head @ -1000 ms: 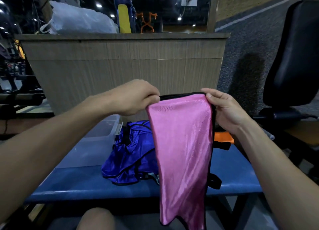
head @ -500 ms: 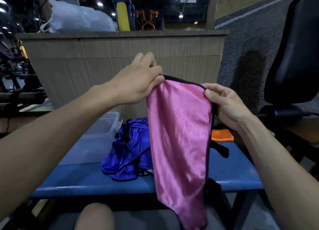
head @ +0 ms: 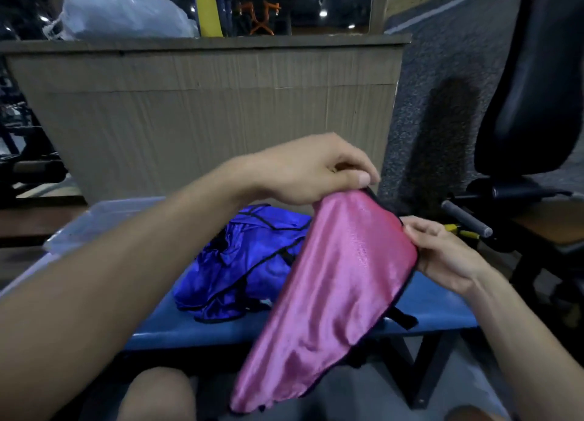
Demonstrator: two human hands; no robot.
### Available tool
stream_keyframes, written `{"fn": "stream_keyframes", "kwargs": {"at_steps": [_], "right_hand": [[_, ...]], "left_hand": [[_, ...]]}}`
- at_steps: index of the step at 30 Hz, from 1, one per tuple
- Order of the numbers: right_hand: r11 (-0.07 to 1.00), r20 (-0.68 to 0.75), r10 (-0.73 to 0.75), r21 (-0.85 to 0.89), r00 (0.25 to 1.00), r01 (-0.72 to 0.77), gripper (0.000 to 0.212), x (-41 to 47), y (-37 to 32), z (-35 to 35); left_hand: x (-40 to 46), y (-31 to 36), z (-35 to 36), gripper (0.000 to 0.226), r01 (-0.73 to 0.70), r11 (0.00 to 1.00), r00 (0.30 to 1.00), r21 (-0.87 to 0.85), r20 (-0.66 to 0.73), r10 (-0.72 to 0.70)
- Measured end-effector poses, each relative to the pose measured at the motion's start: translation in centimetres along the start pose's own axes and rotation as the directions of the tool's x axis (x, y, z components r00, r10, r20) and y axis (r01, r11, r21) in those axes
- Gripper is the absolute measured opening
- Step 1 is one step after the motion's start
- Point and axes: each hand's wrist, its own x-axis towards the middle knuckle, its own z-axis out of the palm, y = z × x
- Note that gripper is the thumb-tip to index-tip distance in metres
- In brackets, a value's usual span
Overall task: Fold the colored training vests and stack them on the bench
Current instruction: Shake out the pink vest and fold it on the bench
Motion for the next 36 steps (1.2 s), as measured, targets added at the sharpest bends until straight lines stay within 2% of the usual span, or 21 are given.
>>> {"fn": "stream_keyframes", "kwargs": {"at_steps": [2,4,5,7,9,11,14,16,20,22,24,27,28,29,31,34,36], "right_hand": [[0.999,-0.051,0.015,-0.039,0.999,-0.017,0.022,-1.2,-1.4,-2.0],[0.993,-0.124,-0.033,-0.115,0.992,0.019,0.028,-0.7,-4.4,-3.1],[0.983,-0.159,-0.069,-0.18,0.985,0.04,0.032,0.0,-6.3,-3.1],[0.937,-0.189,-0.174,-0.335,0.966,0.103,0.019,2.9,-9.9,-2.0],[0.825,-0.134,-0.295,-0.535,0.946,0.181,0.013,7.4,-11.8,0.3],[0.651,-0.012,-0.375,-0.715,0.927,0.254,0.011,12.9,-10.9,3.0],[0.386,0.173,-0.339,-0.871,0.925,0.304,0.01,20.4,-5.4,7.3],[0.298,0.246,-0.301,-0.893,0.921,0.336,0.009,24.0,-0.4,10.5],[0.26,0.296,-0.188,-0.905,0.937,0.338,0.014,27.7,10.6,16.9],[0.236,0.304,-0.184,-0.909,0.935,0.343,0.015,28.3,14.6,19.1],[0.224,0.292,-0.199,-0.916,0.936,0.333,0.018,28.2,16.7,20.5],[0.276,0.29,-0.299,-0.886,0.909,0.373,0.02,27.0,17.5,20.4],[0.286,0.294,-0.347,-0.871,0.891,0.399,0.02,26.4,17.3,19.7],[0.303,0.29,-0.392,-0.855,0.873,0.42,0.02,25.8,17.0,18.7],[0.356,0.256,-0.444,-0.829,0.858,0.432,0.019,24.2,16.3,15.6],[0.416,0.114,-0.468,-0.846,0.877,0.332,0.015,20.9,15.6,9.2],[0.448,-0.042,-0.431,-0.877,0.901,0.173,0.008,18.5,15.8,4.6]], "left_hand": [[0.9,-0.3,2.3,0.025,0.015,0.976,0.999,-0.218,-0.025,-0.021],[1.5,-0.6,3.4,0.023,0.007,0.921,0.993,-0.389,-0.105,-0.052],[1.6,-0.9,3.5,0.022,-0.005,0.896,0.984,-0.444,-0.162,-0.075],[1.5,-1.8,3.3,0.017,-0.017,0.85,0.952,-0.527,-0.269,-0.148],[0.8,-3.6,3.3,0.013,0.013,0.827,0.91,-0.562,-0.335,-0.243],[-0.4,-6.4,4.0,0.012,0.095,0.849,0.86,-0.52,-0.388,-0.333],[-3.6,-11.3,6.7,0.012,0.315,0.886,0.774,-0.341,-0.448,-0.447],[-6.4,-14.3,9.1,0.015,0.472,0.847,0.718,-0.245,-0.451,-0.53],[-12.2,-19.7,13.4,0.017,0.732,0.675,0.61,-0.093,-0.353,-0.709],[-14.4,-21.9,14.9,0.02,0.818,0.575,0.548,-0.002,-0.301,-0.781],[-16.2,-23.4,15.9,0.021,0.865,0.499,0.494,0.048,-0.255,-0.831],[-18.0,-24.9,17.2,0.021,0.882,0.453,0.47,0.126,-0.197,-0.86],[-17.9,-24.9,17.2,0.015,0.884,0.431,0.461,0.181,-0.18,-0.869],[-17.6,-24.8,17.1,0.009,0.867,0.43,0.475,0.252,-0.159,-0.865],[-15.9,-24.5,16.7,0.018,0.81,0.469,0.531,0.351,-0.099,-0.842],[-11.3,-23.2,17.1,0.021,0.716,0.639,0.679,0.281,-0.067,-0.731],[-8.4,-22.3,18.1,0.02,0.646,0.726,0.75,0.235,-0.023,-0.661]]}}
